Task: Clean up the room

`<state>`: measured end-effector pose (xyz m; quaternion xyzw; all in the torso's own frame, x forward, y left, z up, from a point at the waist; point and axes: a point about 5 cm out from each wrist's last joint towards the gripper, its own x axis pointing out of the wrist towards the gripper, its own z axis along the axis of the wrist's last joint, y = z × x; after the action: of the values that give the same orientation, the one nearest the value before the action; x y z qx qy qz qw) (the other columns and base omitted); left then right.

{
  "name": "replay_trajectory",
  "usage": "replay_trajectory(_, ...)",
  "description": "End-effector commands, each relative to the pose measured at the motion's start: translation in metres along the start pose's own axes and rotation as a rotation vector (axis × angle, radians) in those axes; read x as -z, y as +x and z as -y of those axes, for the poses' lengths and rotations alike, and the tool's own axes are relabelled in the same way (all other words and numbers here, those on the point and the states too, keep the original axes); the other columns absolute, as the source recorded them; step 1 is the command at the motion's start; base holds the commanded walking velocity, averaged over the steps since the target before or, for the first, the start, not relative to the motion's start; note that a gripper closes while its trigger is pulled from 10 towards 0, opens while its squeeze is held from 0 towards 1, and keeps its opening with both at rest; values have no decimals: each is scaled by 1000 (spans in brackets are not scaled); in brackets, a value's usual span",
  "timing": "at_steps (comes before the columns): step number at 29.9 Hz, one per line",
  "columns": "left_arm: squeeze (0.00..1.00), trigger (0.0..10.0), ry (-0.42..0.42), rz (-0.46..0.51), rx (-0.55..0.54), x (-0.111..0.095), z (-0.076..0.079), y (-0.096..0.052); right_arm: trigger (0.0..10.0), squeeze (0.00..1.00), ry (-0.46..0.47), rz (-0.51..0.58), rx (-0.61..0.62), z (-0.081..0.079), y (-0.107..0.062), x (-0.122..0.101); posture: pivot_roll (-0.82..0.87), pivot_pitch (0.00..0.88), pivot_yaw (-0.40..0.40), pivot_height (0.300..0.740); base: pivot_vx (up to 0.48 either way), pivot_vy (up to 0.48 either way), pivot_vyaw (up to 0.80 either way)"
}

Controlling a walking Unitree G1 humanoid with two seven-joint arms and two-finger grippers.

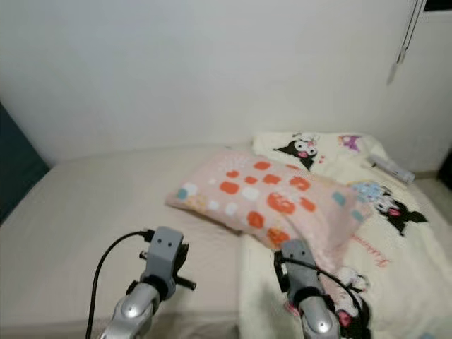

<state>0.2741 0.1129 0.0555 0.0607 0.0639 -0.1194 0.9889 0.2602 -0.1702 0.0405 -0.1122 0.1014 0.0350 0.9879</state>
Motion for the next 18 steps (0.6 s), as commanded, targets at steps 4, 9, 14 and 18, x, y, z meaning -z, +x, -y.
replay_trajectory(4, 0, 10000, -4, -30, -9, 5, -1, -1, 10000, 0, 2, -13, -5, -2, -1, 3, -23, 61, 40, 740, 0, -105, 0)
replay_trajectory(9, 0, 10000, 7, -49, -13, 8, -2, 0, 10000, 0, 0, -19, -4, -2, -2, 4, -23, 62, 40, 740, 0, 0, 0)
replay_trajectory(14, 0, 10000, 12, -59, -4, 9, -2, 0, 10000, 0, 5, -24, -3, -2, -2, 5, -22, 55, 45, 740, 0, 0, 0)
replay_trajectory(18, 0, 10000, 12, -62, 1, 9, -2, 0, 10000, 0, 7, -25, 0, -2, -2, 6, -24, 51, 47, 740, 0, 0, 0)
